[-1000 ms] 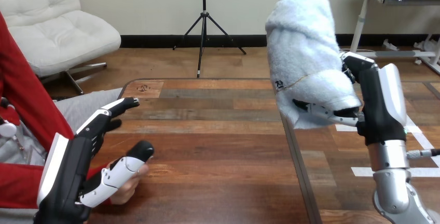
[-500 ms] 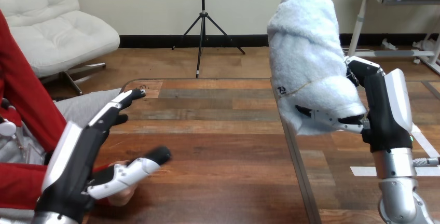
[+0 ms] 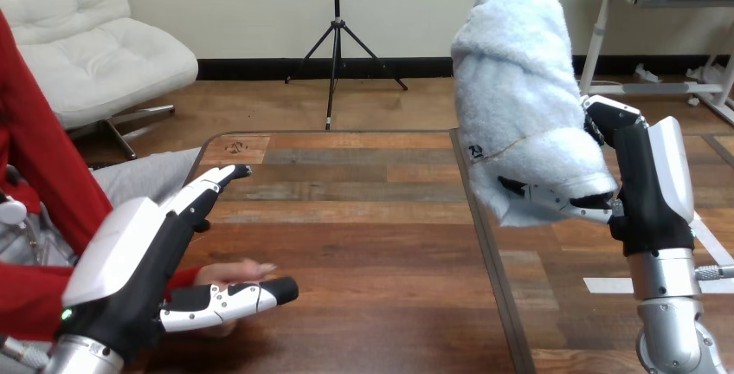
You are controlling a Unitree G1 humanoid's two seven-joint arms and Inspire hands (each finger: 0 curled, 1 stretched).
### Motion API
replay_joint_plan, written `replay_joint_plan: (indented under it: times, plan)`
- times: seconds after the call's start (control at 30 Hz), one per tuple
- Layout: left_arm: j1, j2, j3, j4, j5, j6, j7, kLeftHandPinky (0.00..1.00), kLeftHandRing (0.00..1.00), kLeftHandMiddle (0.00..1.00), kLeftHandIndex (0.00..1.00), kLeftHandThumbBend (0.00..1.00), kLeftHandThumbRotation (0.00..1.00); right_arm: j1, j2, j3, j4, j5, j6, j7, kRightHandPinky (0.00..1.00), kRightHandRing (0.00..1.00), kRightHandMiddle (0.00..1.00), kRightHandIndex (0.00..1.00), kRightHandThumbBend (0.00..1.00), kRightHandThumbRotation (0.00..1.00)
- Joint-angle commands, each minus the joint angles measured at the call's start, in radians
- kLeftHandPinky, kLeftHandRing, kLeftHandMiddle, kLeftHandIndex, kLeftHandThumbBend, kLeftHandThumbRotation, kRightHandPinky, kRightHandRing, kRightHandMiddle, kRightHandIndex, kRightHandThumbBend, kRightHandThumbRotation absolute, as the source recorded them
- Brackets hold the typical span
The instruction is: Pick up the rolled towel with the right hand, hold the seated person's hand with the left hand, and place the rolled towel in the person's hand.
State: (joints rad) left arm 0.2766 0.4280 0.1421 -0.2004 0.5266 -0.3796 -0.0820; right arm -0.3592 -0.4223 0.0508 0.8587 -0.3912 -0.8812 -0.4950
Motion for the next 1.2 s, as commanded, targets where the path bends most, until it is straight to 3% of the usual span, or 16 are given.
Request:
replay_joint_plan:
  times: [0.0, 0.2, 0.67, 0.87, 1.17]
  plan:
    - [-0.092, 0.064, 0.015, 0.012, 0.066, -0.044, 0.062, 0.70, 0.81, 0.84, 0.84, 1.00, 0.55, -0.046, 0.003, -0.035, -0.064, 0.024, -0.014, -0.005, 0.32, 0.38, 0.43, 0.46, 0.72, 0.00]
    - [-0.116, 0.105, 0.003, 0.045, 0.124, -0.038, 0.079, 0.68, 0.78, 0.82, 0.81, 1.00, 0.55, -0.048, 0.011, -0.039, -0.065, 0.023, -0.006, -0.003, 0.31, 0.37, 0.43, 0.46, 0.72, 0.00]
    - [-0.162, 0.178, -0.025, 0.125, 0.177, -0.046, 0.089, 0.68, 0.77, 0.81, 0.79, 1.00, 0.55, -0.056, 0.016, -0.039, -0.054, 0.025, -0.011, 0.003, 0.31, 0.36, 0.41, 0.45, 0.72, 0.00]
    - [-0.183, 0.203, -0.038, 0.160, 0.192, -0.051, 0.085, 0.67, 0.76, 0.80, 0.79, 1.00, 0.55, -0.056, 0.018, -0.041, -0.054, 0.029, -0.003, 0.009, 0.31, 0.37, 0.42, 0.45, 0.72, 0.00]
    - [-0.208, 0.237, -0.062, 0.191, 0.227, -0.013, 0.057, 0.69, 0.78, 0.82, 0.80, 1.00, 0.56, -0.056, 0.020, -0.045, -0.049, 0.043, 0.001, 0.029, 0.31, 0.37, 0.42, 0.45, 0.73, 0.00]
